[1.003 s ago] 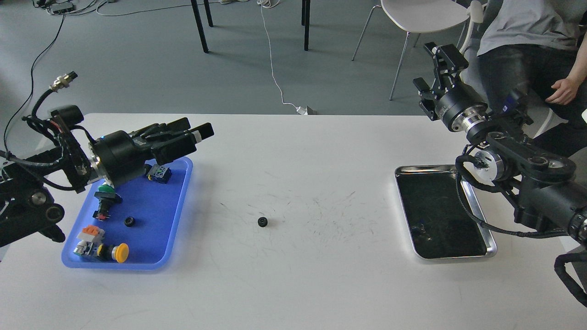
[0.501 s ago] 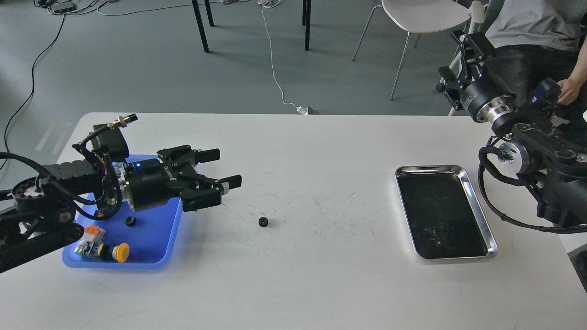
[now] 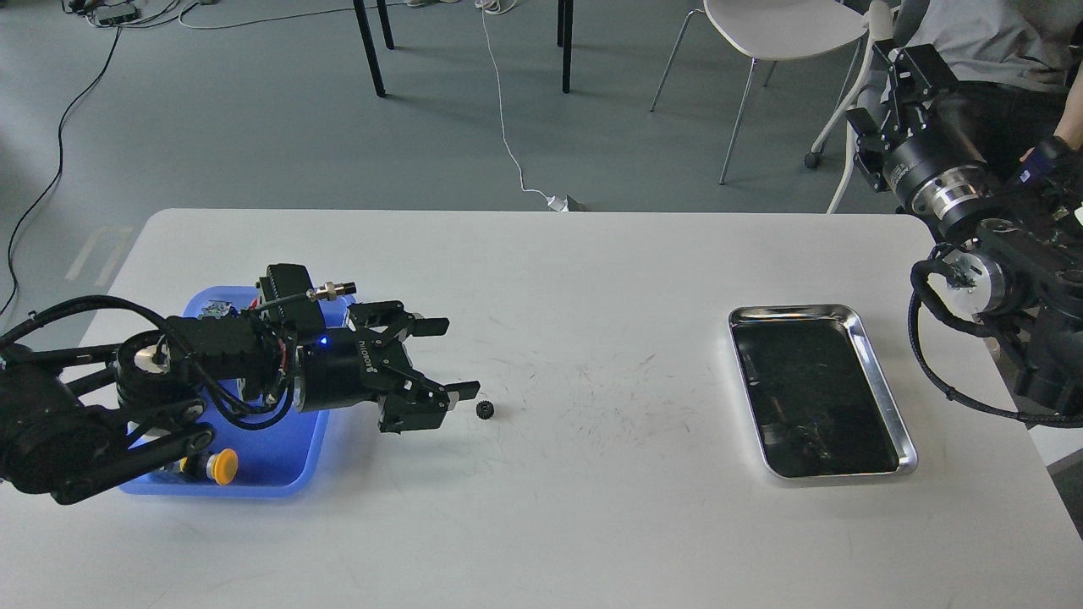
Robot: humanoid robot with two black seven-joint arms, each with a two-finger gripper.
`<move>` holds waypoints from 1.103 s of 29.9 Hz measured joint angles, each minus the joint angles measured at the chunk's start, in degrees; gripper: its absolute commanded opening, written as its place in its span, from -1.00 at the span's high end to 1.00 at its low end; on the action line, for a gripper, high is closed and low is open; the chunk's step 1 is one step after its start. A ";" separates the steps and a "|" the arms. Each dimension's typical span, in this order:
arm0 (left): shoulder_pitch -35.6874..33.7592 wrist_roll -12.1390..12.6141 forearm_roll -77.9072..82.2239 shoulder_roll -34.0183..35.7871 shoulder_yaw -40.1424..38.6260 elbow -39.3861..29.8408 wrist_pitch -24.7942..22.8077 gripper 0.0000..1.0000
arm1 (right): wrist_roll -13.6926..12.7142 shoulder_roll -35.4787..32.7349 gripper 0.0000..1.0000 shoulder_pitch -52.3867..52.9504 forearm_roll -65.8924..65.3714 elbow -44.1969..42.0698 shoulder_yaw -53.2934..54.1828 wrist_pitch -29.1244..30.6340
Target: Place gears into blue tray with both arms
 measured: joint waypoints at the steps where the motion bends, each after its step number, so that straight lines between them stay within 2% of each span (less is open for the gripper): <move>1: 0.09 0.01 0.58 -0.59 0.11 0.50 0.00 -0.95 | 0.00 -0.01 -0.89 -0.24 0.83 -1.15 0.35 0.00; 5: 0.65 0.01 3.41 -3.02 0.92 3.26 0.23 -0.95 | 0.00 0.59 -0.89 -1.61 3.86 -4.59 0.50 0.29; 12: 1.62 0.01 6.55 -6.50 3.11 7.84 2.08 -0.91 | 0.00 1.36 -0.89 -2.74 4.48 -5.18 0.50 -0.23; 23: 2.23 0.00 8.76 -11.46 8.15 16.41 8.69 -0.84 | 0.00 1.68 -0.89 -3.14 4.51 -5.24 0.50 -0.56; 33: 2.80 0.01 8.78 -14.15 8.28 21.43 11.25 -0.47 | 0.00 1.72 -0.89 -3.74 4.42 -5.40 0.32 -0.69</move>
